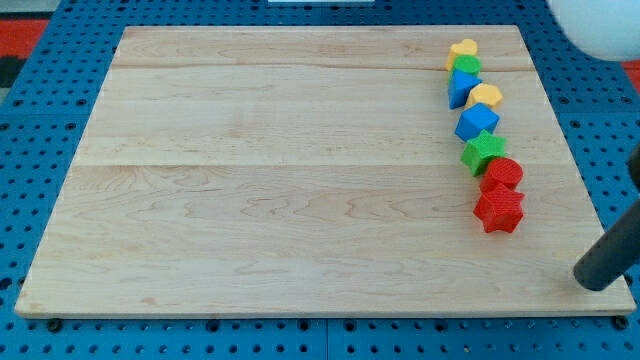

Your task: Move red star slightly towards left

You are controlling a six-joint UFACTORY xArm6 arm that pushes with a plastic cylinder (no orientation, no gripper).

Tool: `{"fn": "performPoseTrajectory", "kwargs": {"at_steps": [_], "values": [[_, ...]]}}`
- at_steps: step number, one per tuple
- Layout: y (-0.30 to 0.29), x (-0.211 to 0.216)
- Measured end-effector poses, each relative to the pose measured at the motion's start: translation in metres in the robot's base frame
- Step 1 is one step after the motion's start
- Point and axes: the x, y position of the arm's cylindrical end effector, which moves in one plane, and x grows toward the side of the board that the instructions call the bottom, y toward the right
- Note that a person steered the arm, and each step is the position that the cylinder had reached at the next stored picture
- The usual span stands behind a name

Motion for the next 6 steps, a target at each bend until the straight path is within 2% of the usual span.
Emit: {"fn": "performPoseTrajectory", "kwargs": {"at_steps": [2, 3, 5, 6], "values": [[0.0, -0.072], [-0.004, -0.085], [-0.048, -0.085], [-0.023, -0.097]]}}
